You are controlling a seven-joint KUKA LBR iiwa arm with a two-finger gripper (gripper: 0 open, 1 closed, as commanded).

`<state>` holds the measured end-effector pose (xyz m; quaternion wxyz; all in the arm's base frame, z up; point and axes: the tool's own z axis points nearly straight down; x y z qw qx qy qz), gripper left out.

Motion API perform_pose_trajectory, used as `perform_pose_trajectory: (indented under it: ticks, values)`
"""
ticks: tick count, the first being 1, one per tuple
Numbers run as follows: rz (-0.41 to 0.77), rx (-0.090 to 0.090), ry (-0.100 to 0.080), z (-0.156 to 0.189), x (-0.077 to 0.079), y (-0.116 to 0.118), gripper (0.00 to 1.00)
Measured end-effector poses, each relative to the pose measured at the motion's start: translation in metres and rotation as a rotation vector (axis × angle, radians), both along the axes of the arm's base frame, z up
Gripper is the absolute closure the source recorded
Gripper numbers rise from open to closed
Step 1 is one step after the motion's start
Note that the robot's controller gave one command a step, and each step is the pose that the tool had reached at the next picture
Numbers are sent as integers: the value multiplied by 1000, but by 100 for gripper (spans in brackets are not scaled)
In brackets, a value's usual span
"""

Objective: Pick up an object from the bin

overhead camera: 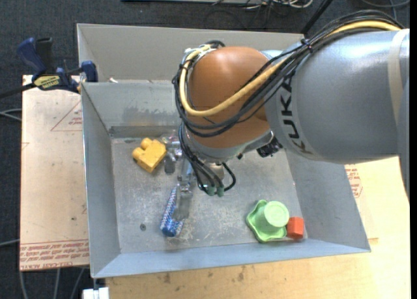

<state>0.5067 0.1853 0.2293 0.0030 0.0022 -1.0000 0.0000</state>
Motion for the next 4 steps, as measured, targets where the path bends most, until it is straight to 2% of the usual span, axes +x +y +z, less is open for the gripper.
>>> perform_pose_trajectory:
  ticks: [1, 2, 3, 4]
  values:
    - [34, 2, -9, -144, 7, -57, 0]
    - [35, 2, -8, -140, 7, -56, 100]
    - [190, 2, -16, -146, 15, -53, 100]
    - [69, 4, -13, -145, 60, 3, 100]
